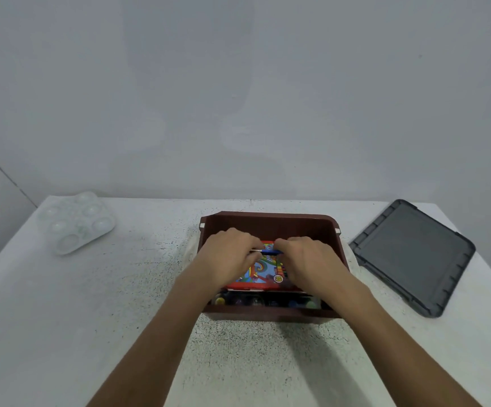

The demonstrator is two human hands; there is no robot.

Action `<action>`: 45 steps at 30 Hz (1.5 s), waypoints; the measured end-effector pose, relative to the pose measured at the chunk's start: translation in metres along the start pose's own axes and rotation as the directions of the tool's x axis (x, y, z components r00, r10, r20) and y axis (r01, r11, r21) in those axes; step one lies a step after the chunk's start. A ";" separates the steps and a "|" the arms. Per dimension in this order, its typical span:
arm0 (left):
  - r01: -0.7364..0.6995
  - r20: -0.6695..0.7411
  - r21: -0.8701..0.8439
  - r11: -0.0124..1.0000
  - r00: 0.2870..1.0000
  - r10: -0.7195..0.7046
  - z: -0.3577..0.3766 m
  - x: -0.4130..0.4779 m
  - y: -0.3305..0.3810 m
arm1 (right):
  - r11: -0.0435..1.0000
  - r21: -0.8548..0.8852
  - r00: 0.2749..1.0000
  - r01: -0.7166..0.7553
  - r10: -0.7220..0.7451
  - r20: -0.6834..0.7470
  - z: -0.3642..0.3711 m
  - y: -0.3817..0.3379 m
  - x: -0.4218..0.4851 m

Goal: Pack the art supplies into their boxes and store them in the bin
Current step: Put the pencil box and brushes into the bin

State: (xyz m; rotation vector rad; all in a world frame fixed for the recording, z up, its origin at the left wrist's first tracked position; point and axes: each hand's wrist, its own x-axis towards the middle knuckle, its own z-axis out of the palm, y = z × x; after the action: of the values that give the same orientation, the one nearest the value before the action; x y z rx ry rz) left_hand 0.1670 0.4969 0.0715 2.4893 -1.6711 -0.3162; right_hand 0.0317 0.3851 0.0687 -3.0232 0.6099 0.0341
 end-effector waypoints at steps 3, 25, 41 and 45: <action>0.007 0.028 0.025 1.000 1.000 -0.008 -0.002 0.008 -0.004 | 0.998 0.065 1.000 -0.007 0.008 -0.018 0.007 0.005 0.010; 0.049 -0.026 0.282 0.958 0.999 -0.044 0.054 0.060 -0.035 | 0.986 -0.088 0.989 -0.145 0.145 -0.010 0.068 0.050 0.039; -0.014 -0.064 0.309 0.951 0.997 0.035 0.060 0.058 -0.034 | 0.997 -0.070 0.998 -0.012 0.008 -0.062 0.072 0.050 0.041; -0.010 -0.078 0.320 0.947 0.996 0.037 0.061 0.059 -0.036 | 0.998 -0.058 0.995 -0.011 0.005 -0.097 0.071 0.049 0.041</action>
State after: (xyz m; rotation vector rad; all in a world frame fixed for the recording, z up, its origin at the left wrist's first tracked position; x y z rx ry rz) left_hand 0.2062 0.4572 -0.0013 2.6566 -1.8442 0.0694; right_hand 0.0495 0.3280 -0.0057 -3.0940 0.6394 -0.0964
